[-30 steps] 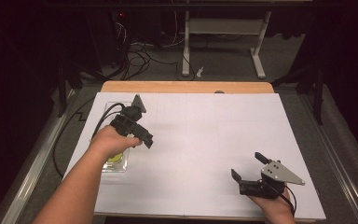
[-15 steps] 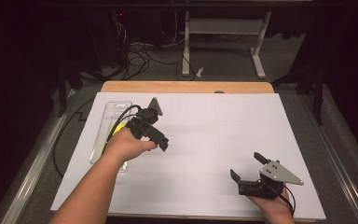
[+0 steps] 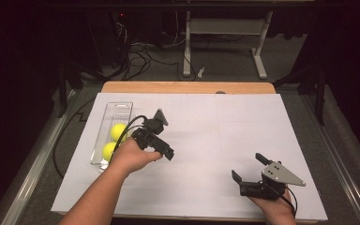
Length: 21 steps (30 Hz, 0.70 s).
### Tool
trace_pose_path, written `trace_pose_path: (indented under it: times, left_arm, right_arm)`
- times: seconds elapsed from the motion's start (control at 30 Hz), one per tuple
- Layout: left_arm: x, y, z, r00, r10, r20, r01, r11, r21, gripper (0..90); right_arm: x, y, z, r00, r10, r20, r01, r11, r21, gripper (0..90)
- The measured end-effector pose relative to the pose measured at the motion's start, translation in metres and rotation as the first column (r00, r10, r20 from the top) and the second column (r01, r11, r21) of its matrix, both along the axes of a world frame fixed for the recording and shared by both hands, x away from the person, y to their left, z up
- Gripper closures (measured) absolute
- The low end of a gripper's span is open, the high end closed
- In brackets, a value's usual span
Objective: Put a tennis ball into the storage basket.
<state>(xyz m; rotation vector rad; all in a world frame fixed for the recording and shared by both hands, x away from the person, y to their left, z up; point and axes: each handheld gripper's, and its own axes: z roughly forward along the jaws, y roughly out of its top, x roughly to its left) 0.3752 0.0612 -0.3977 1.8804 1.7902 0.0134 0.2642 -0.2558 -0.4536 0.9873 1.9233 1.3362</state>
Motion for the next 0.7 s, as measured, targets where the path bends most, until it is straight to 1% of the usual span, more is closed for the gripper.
trace_pose_path:
  times: [0.07,0.13,0.2,0.27,0.3,0.33,0.37,0.4,0.47,0.53,0.7]
  left_arm:
    - [-0.004,0.0,-0.006,1.0,-0.002,0.008,0.002,1.0,-0.004,0.8]
    - [-0.009,0.001,-0.012,0.9999,-0.002,0.013,0.002,0.9998,-0.018,0.8]
    - [-0.015,0.001,-0.019,0.9995,-0.008,0.029,0.008,0.9998,-0.017,0.8]
    - [-0.019,0.003,-0.024,0.9992,-0.007,0.04,0.009,0.9994,-0.033,0.8]
    - [-0.021,0.004,-0.028,0.9992,-0.005,0.039,0.007,0.9992,-0.04,0.8]
    - [-0.023,0.005,-0.031,0.9994,-0.005,0.033,0.006,0.9994,-0.034,0.8]
    - [-0.025,0.007,-0.035,0.9992,-0.004,0.039,0.006,0.9996,-0.029,0.8]
    - [-0.027,0.008,-0.037,0.9991,-0.005,0.043,0.007,0.9995,-0.032,0.9]
    - [-0.03,0.01,-0.04,0.999,-0.003,0.045,0.005,0.999,-0.045,0.9]
    - [-0.033,0.012,-0.042,0.9984,0.002,0.056,0.001,0.9984,-0.057,0.9]
    - [-0.037,0.012,-0.048,0.9969,0.002,0.079,0.003,0.9978,-0.067,0.9]
  right_arm:
    - [0.0,0.0,0.0,1.0,0.001,0.001,-0.001,1.0,-0.002,0.3]
    - [0.0,0.001,0.0,1.0,0.002,0.002,-0.002,1.0,-0.004,0.3]
    - [-0.001,0.001,0.0,1.0,0.002,0.004,-0.002,1.0,-0.004,0.3]
    - [-0.001,0.0,0.001,1.0,0.002,0.004,-0.002,1.0,-0.002,0.3]
    - [-0.001,0.0,0.001,1.0,0.002,0.004,-0.002,1.0,-0.002,0.3]
    - [-0.001,0.0,0.0,1.0,0.002,0.003,-0.002,1.0,-0.001,0.3]
    - [-0.001,0.0,0.0,1.0,0.003,0.003,-0.003,1.0,-0.001,0.3]
    - [-0.001,0.001,0.0,1.0,0.003,0.002,-0.003,1.0,-0.002,0.3]
    - [-0.002,0.001,0.0,1.0,0.005,0.004,-0.005,1.0,-0.004,0.3]
    - [-0.001,0.001,0.0,1.0,0.006,0.004,-0.006,1.0,-0.006,0.3]
    - [-0.001,0.003,-0.001,1.0,0.006,-0.001,-0.006,1.0,-0.011,0.3]
